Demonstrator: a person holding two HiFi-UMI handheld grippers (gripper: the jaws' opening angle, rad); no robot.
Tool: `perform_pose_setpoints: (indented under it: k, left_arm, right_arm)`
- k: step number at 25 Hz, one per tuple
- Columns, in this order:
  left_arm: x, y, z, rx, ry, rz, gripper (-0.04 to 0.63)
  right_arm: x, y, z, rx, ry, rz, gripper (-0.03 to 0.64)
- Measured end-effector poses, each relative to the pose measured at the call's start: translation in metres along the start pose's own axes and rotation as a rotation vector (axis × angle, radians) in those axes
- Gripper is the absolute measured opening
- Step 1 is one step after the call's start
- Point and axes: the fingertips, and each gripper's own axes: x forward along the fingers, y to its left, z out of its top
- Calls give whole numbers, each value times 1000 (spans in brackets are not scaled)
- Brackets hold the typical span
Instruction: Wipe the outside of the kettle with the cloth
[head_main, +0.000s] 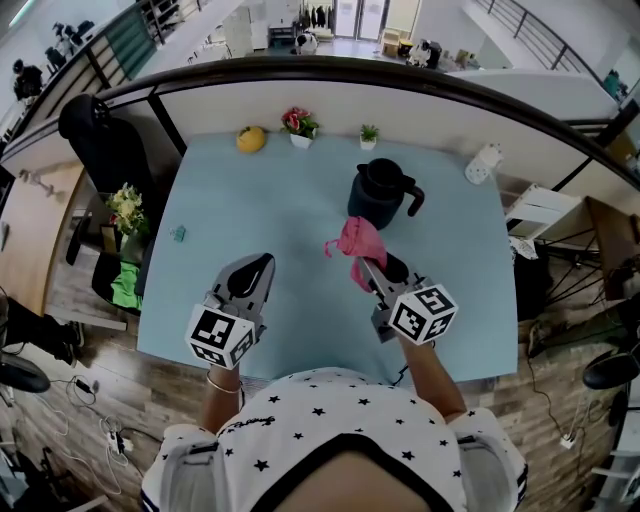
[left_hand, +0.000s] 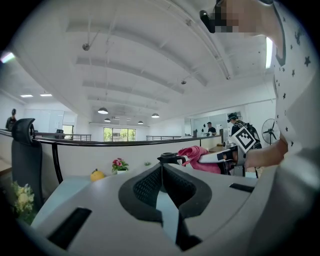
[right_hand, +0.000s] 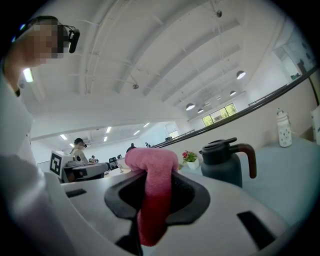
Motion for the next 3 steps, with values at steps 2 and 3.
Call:
perform_pose_setpoints:
  k: [2, 3]
  left_arm:
    - [-1, 0, -1, 1, 2, 0, 29]
    - [-1, 0, -1, 1, 3, -1, 29]
  right_arm:
    - [-1, 1, 0, 1, -3, 0, 91]
    - [-1, 1, 0, 2, -4, 0, 91]
